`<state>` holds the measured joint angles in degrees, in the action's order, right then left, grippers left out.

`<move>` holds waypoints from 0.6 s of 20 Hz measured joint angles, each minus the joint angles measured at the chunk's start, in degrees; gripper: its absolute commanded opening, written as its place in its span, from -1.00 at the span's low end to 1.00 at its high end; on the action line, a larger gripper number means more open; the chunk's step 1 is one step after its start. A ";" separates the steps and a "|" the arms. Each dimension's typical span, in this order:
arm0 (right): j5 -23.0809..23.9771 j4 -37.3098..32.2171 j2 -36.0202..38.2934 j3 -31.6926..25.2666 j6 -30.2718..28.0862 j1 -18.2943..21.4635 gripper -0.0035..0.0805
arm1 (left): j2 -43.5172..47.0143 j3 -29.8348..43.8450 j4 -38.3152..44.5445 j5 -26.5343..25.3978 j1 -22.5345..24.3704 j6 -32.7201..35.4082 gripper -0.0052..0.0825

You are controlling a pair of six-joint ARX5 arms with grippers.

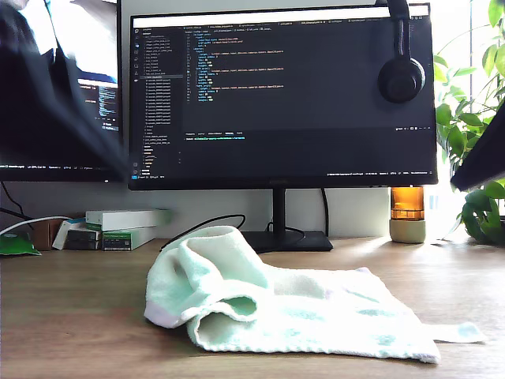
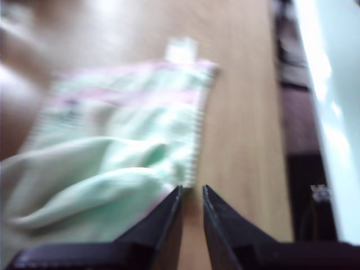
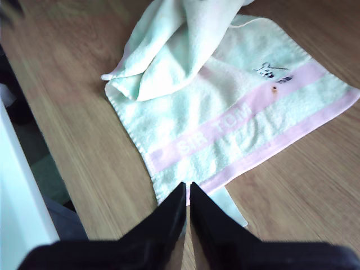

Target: Fold the tea towel to a neat square and place it to the right

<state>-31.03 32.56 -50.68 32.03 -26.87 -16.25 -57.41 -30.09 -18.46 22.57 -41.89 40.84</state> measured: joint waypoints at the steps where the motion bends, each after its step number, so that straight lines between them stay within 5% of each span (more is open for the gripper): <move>1: 0.11 -0.17 0.00 0.00 0.00 0.00 -0.94 | -0.68 0.00 -0.02 -1.95 -1.36 -0.20 -0.59; 5: 0.11 -1.27 0.00 0.00 0.00 0.00 -0.94 | -6.32 0.00 0.63 -4.68 -4.35 -3.67 -0.27; 12: 0.15 -1.53 -0.02 0.00 0.00 0.00 -0.94 | -14.75 0.00 6.84 -14.40 -7.23 -7.56 -0.24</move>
<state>-30.87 31.03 -50.70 32.03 -26.87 -16.25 -72.16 -30.09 -11.62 8.16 -49.12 33.28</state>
